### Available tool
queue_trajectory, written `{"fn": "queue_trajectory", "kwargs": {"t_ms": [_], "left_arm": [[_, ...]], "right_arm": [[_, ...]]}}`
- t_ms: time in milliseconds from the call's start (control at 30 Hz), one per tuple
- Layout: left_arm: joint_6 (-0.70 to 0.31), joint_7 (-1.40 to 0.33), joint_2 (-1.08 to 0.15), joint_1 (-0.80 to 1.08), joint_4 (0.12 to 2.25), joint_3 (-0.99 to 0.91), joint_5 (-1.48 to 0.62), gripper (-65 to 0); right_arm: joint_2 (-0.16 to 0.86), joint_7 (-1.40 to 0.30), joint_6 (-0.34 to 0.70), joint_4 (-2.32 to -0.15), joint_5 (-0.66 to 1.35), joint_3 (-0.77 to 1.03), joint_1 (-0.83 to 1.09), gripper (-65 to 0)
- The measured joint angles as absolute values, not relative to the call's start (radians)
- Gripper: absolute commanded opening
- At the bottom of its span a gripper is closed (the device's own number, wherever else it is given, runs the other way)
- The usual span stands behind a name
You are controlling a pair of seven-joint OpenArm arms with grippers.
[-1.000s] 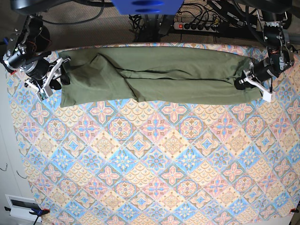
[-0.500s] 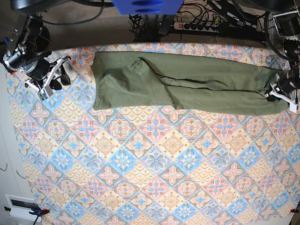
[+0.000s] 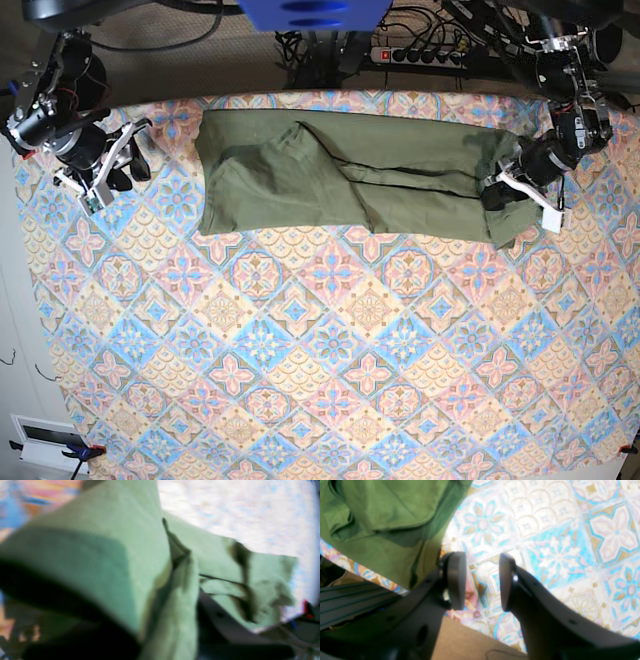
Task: Layout the t-shirt on the table in an organized manner, then fold the t-shirt properly
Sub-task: 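Grasp the strip end with the left gripper and lift it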
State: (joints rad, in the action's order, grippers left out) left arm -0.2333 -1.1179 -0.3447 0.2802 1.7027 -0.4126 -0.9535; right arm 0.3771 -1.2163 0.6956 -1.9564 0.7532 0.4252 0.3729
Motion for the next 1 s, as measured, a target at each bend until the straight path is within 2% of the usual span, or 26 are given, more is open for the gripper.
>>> {"fn": "queue_trajectory", "kwargs": {"t_ms": [433, 567, 700, 1000], "left_arm": [[-0.226, -1.115, -0.192, 0.283, 1.697, -0.415, -0.942, -65.0], [-0.225, -1.112, -0.179, 0.258, 1.617, -0.415, -0.942, -53.1], [-0.221, -1.108, -0.176, 0.256, 1.638, -0.389, -0.949, -41.1], [-0.231, -1.111, -0.167, 0.212, 1.731, -0.318, -1.047, -39.6]], "right_arm": [[0.377, -1.217, 0.696, -1.956, 0.756, 0.425, 0.374, -43.6], [0.377, -1.217, 0.696, -1.956, 0.756, 0.425, 0.379, -43.6], [0.377, -1.217, 0.696, -1.956, 0.757, 0.425, 0.380, -43.6], [0.377, -1.217, 0.696, -1.956, 0.757, 0.425, 0.380, -43.6]]}}
